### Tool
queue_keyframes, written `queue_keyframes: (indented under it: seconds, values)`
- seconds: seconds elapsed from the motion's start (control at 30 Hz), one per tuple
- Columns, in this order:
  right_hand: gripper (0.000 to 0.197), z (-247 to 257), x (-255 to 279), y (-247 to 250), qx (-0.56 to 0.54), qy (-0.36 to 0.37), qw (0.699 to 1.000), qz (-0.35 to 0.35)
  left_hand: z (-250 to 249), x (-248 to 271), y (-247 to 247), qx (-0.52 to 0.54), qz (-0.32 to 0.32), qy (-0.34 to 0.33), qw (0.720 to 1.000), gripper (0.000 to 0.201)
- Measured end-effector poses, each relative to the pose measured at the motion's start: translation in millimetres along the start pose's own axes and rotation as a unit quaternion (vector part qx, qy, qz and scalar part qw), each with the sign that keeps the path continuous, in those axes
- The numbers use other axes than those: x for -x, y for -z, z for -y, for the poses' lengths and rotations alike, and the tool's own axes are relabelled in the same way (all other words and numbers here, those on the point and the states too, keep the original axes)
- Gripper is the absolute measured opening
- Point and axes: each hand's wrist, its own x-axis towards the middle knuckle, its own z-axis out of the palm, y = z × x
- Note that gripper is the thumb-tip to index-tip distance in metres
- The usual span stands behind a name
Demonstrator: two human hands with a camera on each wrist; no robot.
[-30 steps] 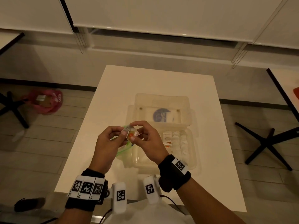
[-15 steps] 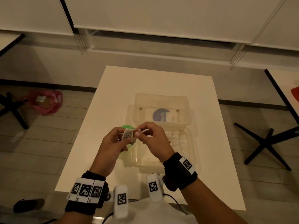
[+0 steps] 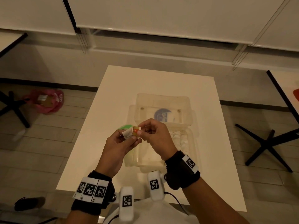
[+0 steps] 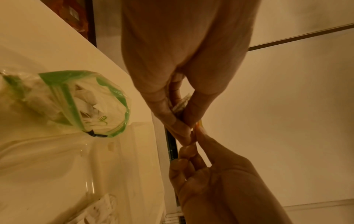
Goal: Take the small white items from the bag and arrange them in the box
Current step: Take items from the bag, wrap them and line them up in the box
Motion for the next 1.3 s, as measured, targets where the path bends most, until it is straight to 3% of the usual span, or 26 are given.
queue_keyframes:
  seconds: [0.07, 0.43, 0.63, 0.73, 0.8, 0.9, 0.97, 1.13, 1.3]
  values:
    - [0.01, 3.4, -2.0, 0.7, 0.015, 0.006, 1.0, 0.0, -1.3, 0.4, -2.6, 0.008, 0.0, -0.003, 1.0, 0.03]
    - [0.015, 14.8, -10.0, 5.2, 0.088, 0.036, 0.995, 0.027, -0.6, 1.5, -10.6, 0.03, 0.01, -0.011, 0.999, 0.037]
    - [0.024, 15.0, -4.6, 1.4, 0.046, 0.011, 0.999, 0.017, 1.8, 0.6, -10.0, 0.008, 0.013, -0.016, 1.0, 0.032]
    - [0.021, 18.0, -7.3, 5.1, 0.092, 0.034, 0.995, 0.005, -1.1, 3.3, -8.1, -0.059, 0.025, -0.014, 0.998, 0.028]
    - [0.02, 23.0, -9.6, 9.5, 0.137, 0.061, 0.988, 0.032, -4.6, 2.9, -4.5, -0.16, -0.003, -0.061, 0.985, 0.021]
    - [0.02, 30.0, -9.9, 12.8, 0.187, 0.102, 0.973, 0.086, -10.1, -0.4, -0.4, -0.293, -0.035, -0.168, 0.941, 0.006]
    - [0.021, 31.0, -9.2, 13.5, 0.194, 0.128, 0.969, 0.086, -11.1, -2.4, -1.1, -0.333, -0.05, -0.214, 0.917, 0.006]
    - [0.007, 30.9, -5.8, 15.9, 0.135, 0.135, 0.982, 0.007, -11.0, -2.6, -11.4, -0.221, -0.037, -0.176, 0.959, 0.006]
    - [0.008, 29.9, -5.1, 19.1, 0.205, 0.173, 0.963, -0.01, -13.3, 3.1, -21.5, -0.227, -0.038, -0.213, 0.95, 0.006]
